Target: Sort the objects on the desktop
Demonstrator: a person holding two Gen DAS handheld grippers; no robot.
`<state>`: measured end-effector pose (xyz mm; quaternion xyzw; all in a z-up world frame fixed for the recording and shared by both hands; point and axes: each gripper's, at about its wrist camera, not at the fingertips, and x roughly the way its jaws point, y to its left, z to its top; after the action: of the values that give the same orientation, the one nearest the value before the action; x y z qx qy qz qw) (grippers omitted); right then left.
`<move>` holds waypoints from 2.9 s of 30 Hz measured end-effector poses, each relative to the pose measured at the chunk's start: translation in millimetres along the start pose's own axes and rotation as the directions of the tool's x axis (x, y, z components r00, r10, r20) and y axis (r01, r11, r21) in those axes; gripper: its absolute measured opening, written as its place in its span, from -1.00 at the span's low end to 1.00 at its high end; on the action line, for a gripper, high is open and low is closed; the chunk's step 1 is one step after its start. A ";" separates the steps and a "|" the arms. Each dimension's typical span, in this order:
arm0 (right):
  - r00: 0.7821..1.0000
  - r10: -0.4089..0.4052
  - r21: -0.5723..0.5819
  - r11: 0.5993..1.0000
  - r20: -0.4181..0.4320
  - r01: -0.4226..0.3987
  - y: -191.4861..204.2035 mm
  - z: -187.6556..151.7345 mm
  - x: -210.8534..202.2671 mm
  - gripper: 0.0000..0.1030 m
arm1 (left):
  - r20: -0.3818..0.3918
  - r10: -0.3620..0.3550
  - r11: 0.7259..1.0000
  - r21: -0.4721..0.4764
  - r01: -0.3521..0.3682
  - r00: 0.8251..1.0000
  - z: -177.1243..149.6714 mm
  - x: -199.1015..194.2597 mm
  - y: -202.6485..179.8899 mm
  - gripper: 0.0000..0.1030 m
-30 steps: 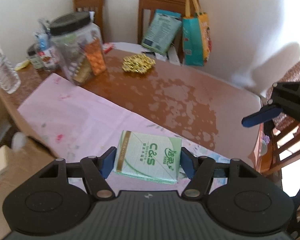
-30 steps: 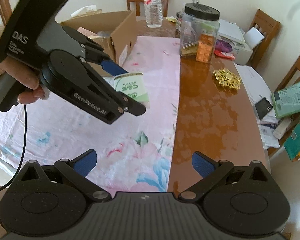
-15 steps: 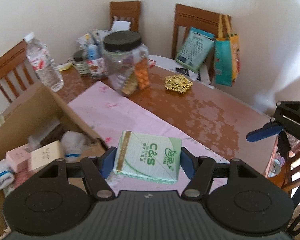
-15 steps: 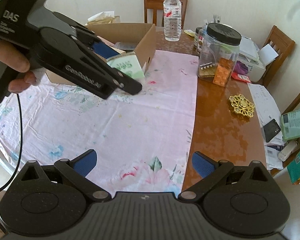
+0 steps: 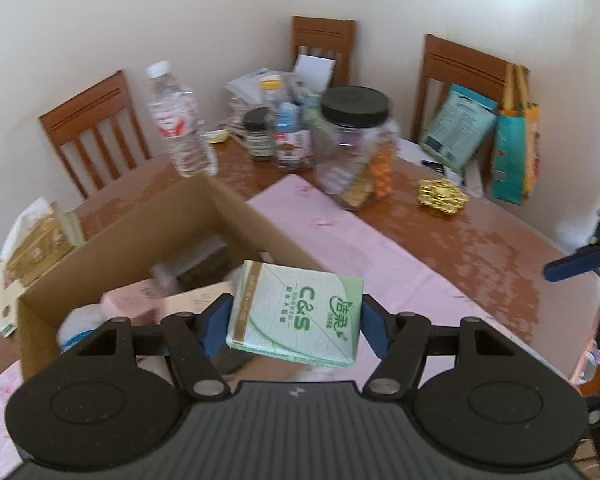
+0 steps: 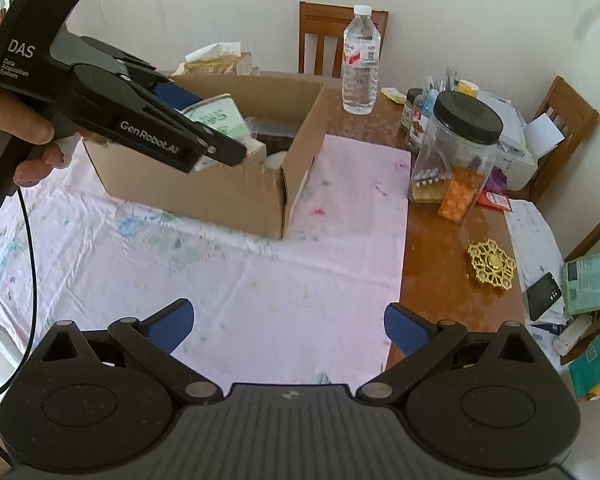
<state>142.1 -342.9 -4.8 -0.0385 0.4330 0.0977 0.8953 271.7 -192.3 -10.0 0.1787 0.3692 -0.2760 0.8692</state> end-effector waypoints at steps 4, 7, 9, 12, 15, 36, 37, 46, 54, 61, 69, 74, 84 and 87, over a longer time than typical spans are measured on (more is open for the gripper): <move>1.000 0.004 0.014 1.000 0.001 -0.004 1.4 7.7 3.3 1.00 | -0.006 0.034 0.999 -0.032 -0.035 0.999 1.9 0.3 24.4 0.30; 1.000 0.005 0.001 1.000 -0.002 -0.005 3.7 12.0 5.3 1.00 | -0.009 0.061 0.997 -0.051 -0.062 0.998 2.8 2.0 41.8 0.30; 1.000 0.004 -0.007 1.000 -0.004 -0.004 5.6 15.4 8.4 1.00 | -0.012 0.076 0.995 -0.066 -0.076 0.997 3.0 2.7 51.8 0.30; 1.000 0.010 -0.006 1.000 -0.006 -0.010 8.3 21.1 13.6 1.00 | -0.018 0.087 0.991 -0.098 -0.088 0.996 1.3 3.3 66.6 0.30; 1.000 0.021 -0.008 1.000 -0.006 -0.021 12.4 26.3 16.9 1.00 | -0.024 0.089 0.989 -0.113 -0.091 0.996 -1.0 4.4 76.7 0.46; 0.999 0.034 0.017 0.999 -0.017 -0.034 24.9 55.5 31.6 1.00 | -0.049 0.169 0.964 -0.198 -0.176 0.984 -32.4 -13.9 88.3 0.83; 0.999 0.036 0.025 0.999 -0.016 -0.035 25.5 57.5 31.5 1.00 | -0.048 0.170 0.962 -0.207 -0.176 0.984 -35.8 -16.6 87.1 0.83; 0.999 0.034 0.045 0.998 -0.026 -0.033 44.1 70.8 32.1 1.00 | -0.075 0.236 0.939 -0.241 -0.247 0.969 -71.2 -39.4 65.7 0.84; 0.998 0.029 0.037 0.999 -0.048 -0.027 65.1 76.3 33.4 1.00 | -0.096 0.241 0.906 -0.335 -0.260 0.966 -94.2 -64.5 52.6 0.84; 0.999 0.021 0.055 0.998 -0.042 -0.019 78.2 83.3 33.1 1.00 | -0.120 0.256 0.861 -0.422 -0.283 0.959 -98.7 -84.1 53.6 0.84; 0.999 0.002 0.073 0.997 -0.035 0.001 83.7 93.4 32.0 1.00 | -0.126 0.293 0.837 -0.446 -0.318 0.948 -86.6 -95.7 62.9 0.84; 1.000 -0.005 0.086 0.996 -0.021 0.007 85.4 101.8 31.1 1.00 | -0.155 0.315 0.824 -0.445 -0.351 0.936 -82.3 -95.9 69.7 0.84; 1.000 -0.003 0.089 0.996 -0.017 0.004 94.5 110.2 32.3 1.00 | -0.147 0.293 0.828 -0.456 -0.328 0.945 -81.1 -98.3 80.4 0.84; 1.000 -0.005 0.087 0.996 -0.018 0.006 97.0 111.8 32.8 1.00 | -0.147 0.292 0.827 -0.458 -0.327 0.945 -81.6 -99.1 82.7 0.84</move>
<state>227.6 -226.2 40.6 -0.0014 0.4446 0.0759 0.8925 221.0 -51.1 18.1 0.0265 0.4224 -0.0258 0.9056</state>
